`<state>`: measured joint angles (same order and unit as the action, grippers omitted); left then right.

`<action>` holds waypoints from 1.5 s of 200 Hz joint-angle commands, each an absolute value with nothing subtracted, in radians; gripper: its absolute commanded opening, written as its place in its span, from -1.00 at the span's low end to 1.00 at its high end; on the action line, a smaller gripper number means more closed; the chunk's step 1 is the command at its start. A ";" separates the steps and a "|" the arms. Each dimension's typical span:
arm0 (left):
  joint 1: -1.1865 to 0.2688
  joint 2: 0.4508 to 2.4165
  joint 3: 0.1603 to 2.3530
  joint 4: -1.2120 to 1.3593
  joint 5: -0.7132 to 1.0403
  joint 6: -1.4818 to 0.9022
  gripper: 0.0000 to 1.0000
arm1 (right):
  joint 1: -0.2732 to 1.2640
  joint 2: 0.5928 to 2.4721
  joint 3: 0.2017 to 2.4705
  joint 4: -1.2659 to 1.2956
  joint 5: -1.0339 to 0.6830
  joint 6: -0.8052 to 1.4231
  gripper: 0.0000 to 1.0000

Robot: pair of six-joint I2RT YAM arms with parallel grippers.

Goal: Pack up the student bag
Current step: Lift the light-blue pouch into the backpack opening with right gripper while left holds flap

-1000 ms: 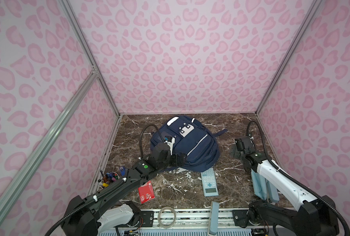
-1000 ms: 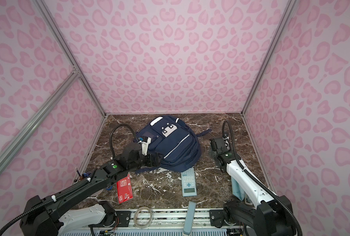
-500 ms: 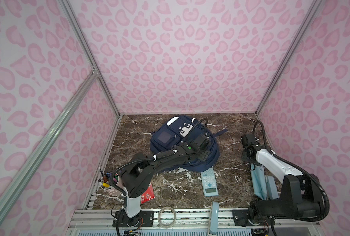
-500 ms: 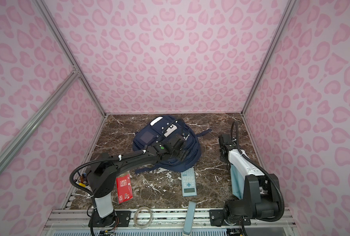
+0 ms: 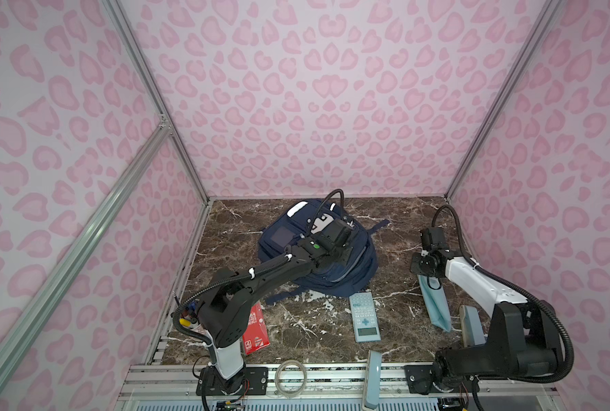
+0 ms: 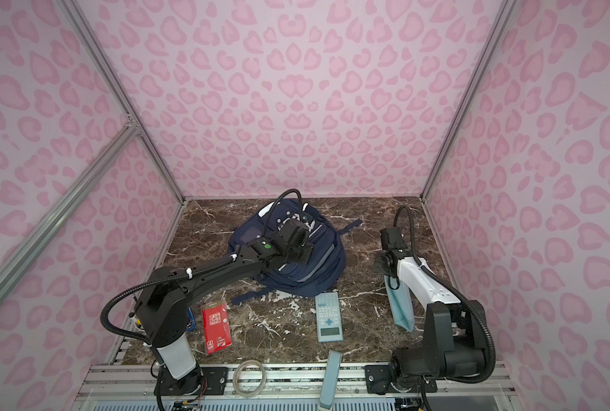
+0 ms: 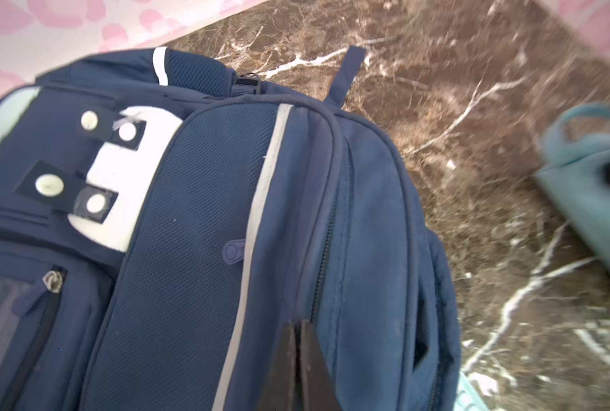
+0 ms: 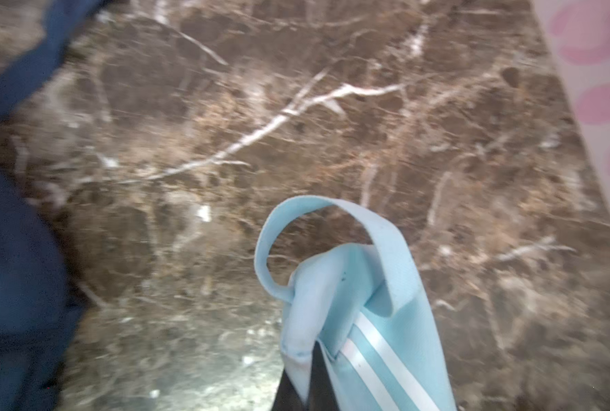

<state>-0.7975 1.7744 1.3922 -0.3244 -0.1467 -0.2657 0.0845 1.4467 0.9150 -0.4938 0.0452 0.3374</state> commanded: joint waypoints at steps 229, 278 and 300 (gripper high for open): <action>-0.644 1.596 1.421 -0.329 0.221 -0.446 -0.93 | 0.265 1.240 0.863 -0.235 -0.415 0.567 -1.00; -0.579 1.595 1.540 -0.421 0.285 -0.373 -0.93 | 0.441 1.551 0.998 0.267 -0.582 0.782 -1.00; -0.566 1.583 1.555 -0.418 0.298 -0.374 -0.93 | 0.478 1.705 1.054 0.437 -0.551 0.884 -1.00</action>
<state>-0.5747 1.6093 1.5265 -0.4500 0.2176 -0.3927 0.4492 1.5848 1.0138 0.1295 -0.5228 0.7341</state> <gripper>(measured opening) 0.059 0.047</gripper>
